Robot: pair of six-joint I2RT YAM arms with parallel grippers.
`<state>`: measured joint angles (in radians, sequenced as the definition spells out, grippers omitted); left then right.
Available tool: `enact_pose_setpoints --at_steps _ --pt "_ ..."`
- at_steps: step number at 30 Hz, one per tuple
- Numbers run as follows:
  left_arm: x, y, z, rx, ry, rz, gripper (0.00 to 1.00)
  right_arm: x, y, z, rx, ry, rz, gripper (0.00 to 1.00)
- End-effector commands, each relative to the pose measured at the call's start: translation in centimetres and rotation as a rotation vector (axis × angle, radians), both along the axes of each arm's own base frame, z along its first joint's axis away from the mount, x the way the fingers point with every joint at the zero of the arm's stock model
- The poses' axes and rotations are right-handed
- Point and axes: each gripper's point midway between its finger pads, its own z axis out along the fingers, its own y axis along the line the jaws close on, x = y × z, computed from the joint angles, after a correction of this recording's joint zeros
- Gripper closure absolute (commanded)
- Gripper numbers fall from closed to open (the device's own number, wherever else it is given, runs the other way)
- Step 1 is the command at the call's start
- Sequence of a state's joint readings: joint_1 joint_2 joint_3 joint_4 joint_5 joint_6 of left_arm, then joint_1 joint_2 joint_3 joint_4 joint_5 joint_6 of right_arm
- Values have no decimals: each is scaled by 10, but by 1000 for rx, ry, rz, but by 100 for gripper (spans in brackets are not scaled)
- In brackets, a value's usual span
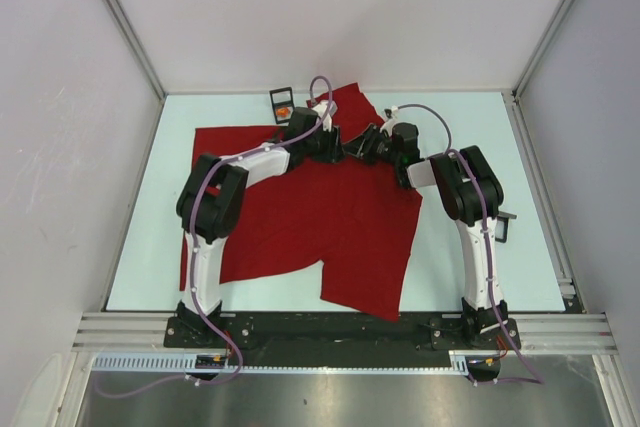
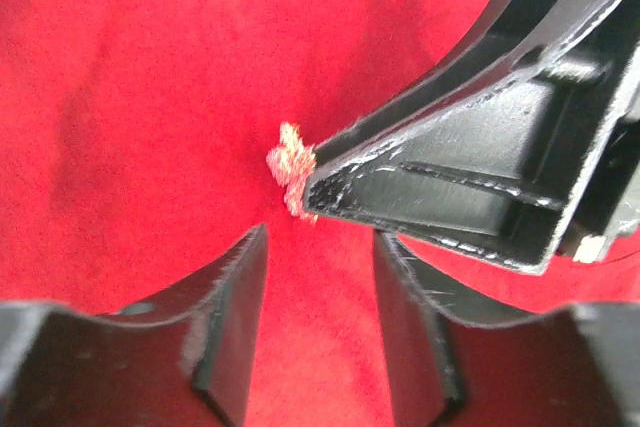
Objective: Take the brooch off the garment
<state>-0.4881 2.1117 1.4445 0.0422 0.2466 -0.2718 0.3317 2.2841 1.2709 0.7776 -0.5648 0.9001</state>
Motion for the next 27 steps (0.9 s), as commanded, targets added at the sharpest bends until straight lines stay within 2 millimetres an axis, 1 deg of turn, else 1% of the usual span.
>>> enact_pose_setpoints --at_steps 1,4,5,6,8,14,16,17,18,22,23,25,26,27 --pt "19 -12 25 -41 -58 18 52 8 5 17 41 -66 15 64" --pt "23 -13 27 -42 -62 25 55 8 6 16 45 -62 17 64" --pt "25 -13 22 -38 -54 28 56 8 7 17 47 -65 20 64" --pt "26 -14 24 -39 -55 27 58 7 7 16 48 -62 21 64" --pt "27 -14 20 -35 -44 30 61 8 6 15 48 -60 19 64" --pt "26 -15 17 -36 -35 23 60 10 7 16 54 -63 19 64" --pt "26 -14 15 -28 -31 28 64 9 7 16 51 -63 21 64" --pt "26 -13 15 -25 -31 32 67 9 6 18 46 -65 18 64" --pt "27 -12 14 -20 -32 38 68 10 5 18 41 -67 16 64" --pt "26 -11 15 -22 -31 35 73 12 3 17 10 -73 -1 64" --pt "26 -10 15 -24 -33 36 74 12 2 13 -11 -67 -4 64" --pt "26 -9 15 -28 -36 37 76 15 -1 13 -45 -75 -29 65" --pt "26 -7 14 -28 -35 40 77 15 -3 8 -82 -73 -34 65" --pt "26 -8 14 -30 -35 39 78 17 -3 9 -102 -80 -54 66"
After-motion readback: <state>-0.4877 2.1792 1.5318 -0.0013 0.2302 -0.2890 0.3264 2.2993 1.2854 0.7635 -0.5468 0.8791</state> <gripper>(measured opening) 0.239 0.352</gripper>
